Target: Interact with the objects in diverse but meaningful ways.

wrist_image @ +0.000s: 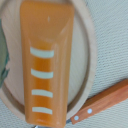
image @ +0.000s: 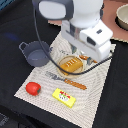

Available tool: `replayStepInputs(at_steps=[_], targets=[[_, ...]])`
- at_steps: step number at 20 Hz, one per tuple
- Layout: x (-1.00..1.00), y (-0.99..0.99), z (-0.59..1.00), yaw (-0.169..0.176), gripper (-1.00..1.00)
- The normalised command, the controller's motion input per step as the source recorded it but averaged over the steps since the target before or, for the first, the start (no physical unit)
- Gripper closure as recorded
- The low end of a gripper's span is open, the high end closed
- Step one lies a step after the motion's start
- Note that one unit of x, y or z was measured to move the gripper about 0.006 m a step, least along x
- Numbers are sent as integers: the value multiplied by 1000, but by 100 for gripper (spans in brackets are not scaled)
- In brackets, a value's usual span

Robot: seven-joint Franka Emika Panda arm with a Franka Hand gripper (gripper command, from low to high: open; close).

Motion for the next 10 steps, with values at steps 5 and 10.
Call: replayStepInputs(at_steps=[5,10], targets=[[660,703,252,-27,-100],[590,461,18,-120,-100]])
